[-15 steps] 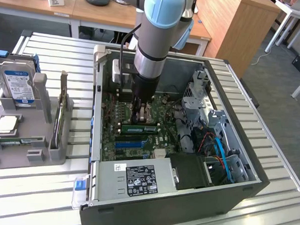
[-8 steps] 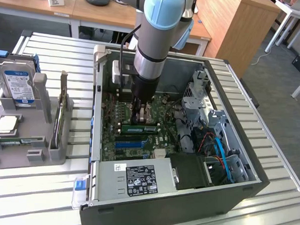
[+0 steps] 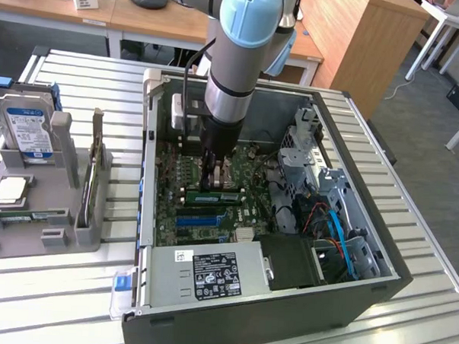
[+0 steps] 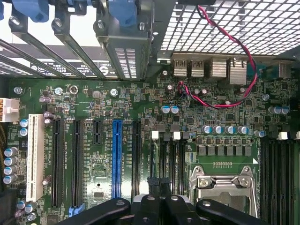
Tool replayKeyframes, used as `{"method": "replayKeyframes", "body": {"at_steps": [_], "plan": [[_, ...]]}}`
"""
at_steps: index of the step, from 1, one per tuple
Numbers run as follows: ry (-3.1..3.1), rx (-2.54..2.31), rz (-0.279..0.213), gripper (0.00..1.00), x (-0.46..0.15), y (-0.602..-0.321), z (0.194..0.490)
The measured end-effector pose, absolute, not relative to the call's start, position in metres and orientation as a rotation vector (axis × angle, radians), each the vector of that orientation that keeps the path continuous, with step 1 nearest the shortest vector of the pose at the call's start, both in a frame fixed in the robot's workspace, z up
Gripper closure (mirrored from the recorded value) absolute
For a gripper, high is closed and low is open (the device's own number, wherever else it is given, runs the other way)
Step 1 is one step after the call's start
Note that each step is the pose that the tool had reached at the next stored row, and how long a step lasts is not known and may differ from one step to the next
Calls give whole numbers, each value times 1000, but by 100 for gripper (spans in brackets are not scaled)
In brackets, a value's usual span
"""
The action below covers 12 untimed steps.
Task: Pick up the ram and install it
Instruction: 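Press down the ram until it locks into place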
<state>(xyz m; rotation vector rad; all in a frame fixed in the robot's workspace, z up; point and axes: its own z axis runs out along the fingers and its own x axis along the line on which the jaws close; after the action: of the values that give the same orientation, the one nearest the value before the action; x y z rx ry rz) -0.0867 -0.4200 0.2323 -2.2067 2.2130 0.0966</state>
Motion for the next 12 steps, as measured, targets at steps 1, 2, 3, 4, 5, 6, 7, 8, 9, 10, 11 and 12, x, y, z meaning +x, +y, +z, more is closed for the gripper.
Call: {"method": "replayKeyframes", "body": {"at_steps": [1,2,3,4,5,6,7,8,9,10,11,12], "plan": [[2213,-2207,97,89,-87,-420,232],[2213,-2207,97,89,-87,-420,232],[2213,-2206,97,89,-87,-420,231],[2213,-2206,97,89,-87,-420,231],[2213,-2207,97,89,-87,-420,231],[2213,-2207,97,89,-87,-420,230],[2213,-2207,97,89,-87,-420,230],[2213,-2207,97,89,-87,-420,230],[2213,-2207,97,89,-87,-420,230],[2213,-2206,97,89,-87,-420,230],[2212,-2206,97,89,-87,-420,229],[2213,-2206,97,89,-87,-420,229]]}}
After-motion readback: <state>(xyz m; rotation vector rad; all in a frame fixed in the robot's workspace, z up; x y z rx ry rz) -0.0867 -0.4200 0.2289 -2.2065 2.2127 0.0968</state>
